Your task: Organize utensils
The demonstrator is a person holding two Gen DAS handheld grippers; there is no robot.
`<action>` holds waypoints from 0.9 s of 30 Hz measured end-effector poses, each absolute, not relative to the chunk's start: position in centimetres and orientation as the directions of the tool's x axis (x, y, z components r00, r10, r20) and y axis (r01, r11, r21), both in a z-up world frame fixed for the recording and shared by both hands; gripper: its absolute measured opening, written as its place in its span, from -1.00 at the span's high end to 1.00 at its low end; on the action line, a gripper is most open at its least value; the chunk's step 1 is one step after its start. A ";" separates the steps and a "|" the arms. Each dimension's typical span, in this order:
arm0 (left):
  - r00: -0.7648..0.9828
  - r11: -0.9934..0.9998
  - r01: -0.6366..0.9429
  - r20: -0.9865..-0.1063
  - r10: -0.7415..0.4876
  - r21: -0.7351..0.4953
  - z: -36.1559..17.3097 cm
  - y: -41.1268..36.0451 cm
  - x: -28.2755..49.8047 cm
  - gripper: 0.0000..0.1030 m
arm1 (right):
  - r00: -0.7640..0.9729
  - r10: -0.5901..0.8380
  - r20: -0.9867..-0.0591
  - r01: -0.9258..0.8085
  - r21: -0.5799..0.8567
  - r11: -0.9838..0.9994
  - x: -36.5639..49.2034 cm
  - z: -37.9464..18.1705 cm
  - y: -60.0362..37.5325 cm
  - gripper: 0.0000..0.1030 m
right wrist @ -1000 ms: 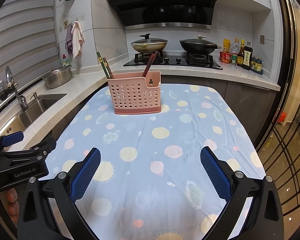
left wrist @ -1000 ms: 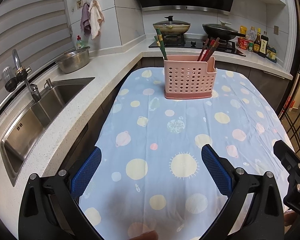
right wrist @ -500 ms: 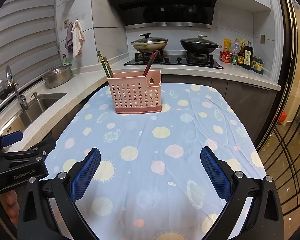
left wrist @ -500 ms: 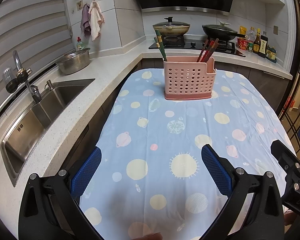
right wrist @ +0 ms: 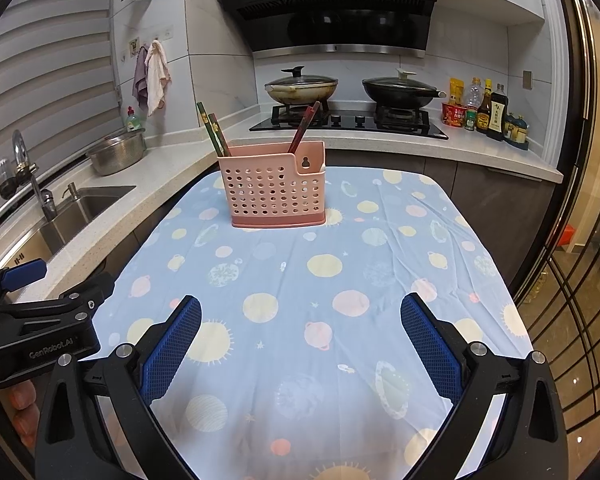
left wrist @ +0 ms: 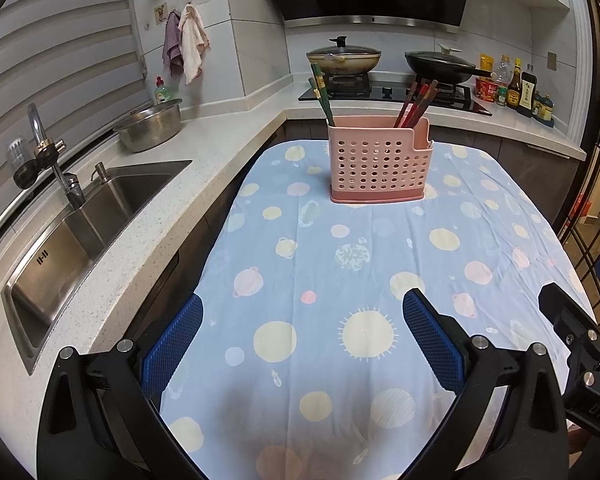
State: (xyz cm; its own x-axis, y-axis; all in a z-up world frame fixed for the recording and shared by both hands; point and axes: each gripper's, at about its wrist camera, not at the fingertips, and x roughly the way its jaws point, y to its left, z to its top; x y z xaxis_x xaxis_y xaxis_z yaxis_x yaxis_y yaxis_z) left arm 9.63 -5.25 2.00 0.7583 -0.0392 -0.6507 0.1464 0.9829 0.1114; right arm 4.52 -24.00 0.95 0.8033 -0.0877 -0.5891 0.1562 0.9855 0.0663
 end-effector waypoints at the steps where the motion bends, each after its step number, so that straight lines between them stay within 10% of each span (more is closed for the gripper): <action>1: 0.758 0.983 0.145 -0.651 -0.040 0.109 2.0 -5.2 9.6 -0.86 | 0.804 -0.087 -0.588 0.156 0.066 0.986 4.5 1.0 -24.0 -0.87; 27: 0.766 0.985 0.128 -0.643 -0.025 0.114 2.3 -4.8 9.9 -0.86 | 0.804 -0.092 -0.587 0.157 0.061 0.986 4.9 1.3 -23.9 -0.87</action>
State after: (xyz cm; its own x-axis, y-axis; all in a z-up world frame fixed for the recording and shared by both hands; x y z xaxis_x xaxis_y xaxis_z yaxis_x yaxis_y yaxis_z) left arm 9.87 -4.78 2.26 0.7655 -0.0250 -0.6429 0.1281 0.9852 0.1142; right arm 4.87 -23.91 1.33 0.8043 -0.0915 -0.5872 0.1569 0.9857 0.0612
